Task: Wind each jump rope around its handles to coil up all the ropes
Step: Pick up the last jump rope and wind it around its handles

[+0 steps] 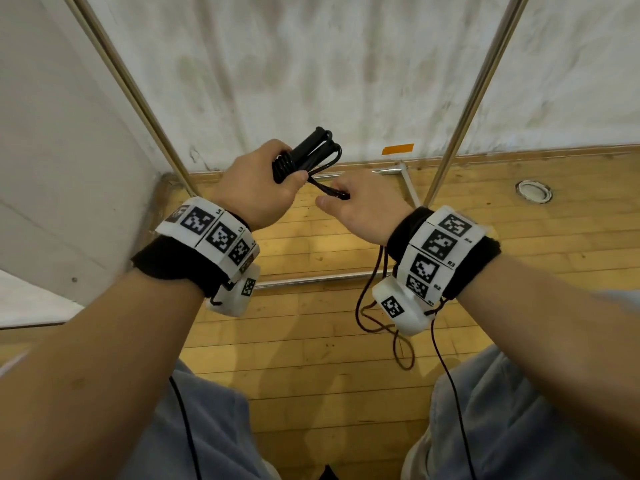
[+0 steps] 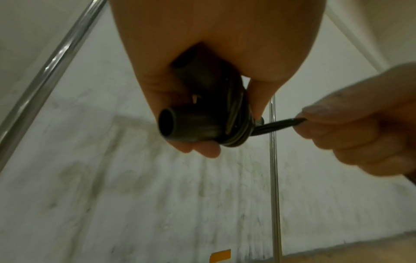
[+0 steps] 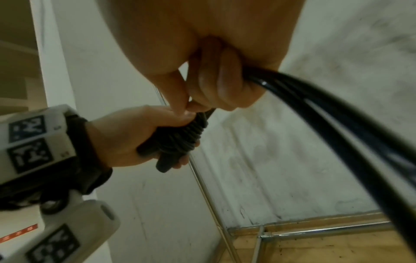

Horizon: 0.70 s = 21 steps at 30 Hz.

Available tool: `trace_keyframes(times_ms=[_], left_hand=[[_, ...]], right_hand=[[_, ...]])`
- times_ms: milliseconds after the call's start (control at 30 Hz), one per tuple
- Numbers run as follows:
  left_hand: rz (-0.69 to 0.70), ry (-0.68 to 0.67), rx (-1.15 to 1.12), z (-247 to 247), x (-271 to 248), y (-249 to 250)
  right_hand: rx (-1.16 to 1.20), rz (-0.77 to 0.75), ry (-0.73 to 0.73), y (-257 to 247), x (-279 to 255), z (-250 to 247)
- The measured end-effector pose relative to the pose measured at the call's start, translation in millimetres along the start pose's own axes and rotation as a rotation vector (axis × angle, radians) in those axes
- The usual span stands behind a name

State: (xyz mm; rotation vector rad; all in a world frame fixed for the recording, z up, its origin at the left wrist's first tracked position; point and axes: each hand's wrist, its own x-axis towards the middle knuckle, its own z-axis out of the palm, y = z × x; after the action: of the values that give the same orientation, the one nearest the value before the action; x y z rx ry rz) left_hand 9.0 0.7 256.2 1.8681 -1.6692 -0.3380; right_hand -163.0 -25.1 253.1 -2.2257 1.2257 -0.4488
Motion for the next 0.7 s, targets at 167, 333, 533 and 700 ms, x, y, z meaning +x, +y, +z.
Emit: trace_keyframes(times_ms=[167,333,533,700], left_hand=[[0.003,-0.003,-0.173,-5.1,-3.9,12.5],[0.138,0.055,-0.372,-20.6,-13.6,37.9],[0.096,0.139,-0.303,-29.9,-9.3,32.7],[-0.015,0.133,-0.004,-26.2,-1.8,8.7]], right_hand=[[-0.146,0.03,0.055,14.3,1.5,-4.2],[0.282,0.07,0.014,20.9,5.2,-3.9],[0.908,0.106,-0.097,12.5,4.0,1.6],[0.171,-0.039,0.091,5.4,-5.3,-0.8]])
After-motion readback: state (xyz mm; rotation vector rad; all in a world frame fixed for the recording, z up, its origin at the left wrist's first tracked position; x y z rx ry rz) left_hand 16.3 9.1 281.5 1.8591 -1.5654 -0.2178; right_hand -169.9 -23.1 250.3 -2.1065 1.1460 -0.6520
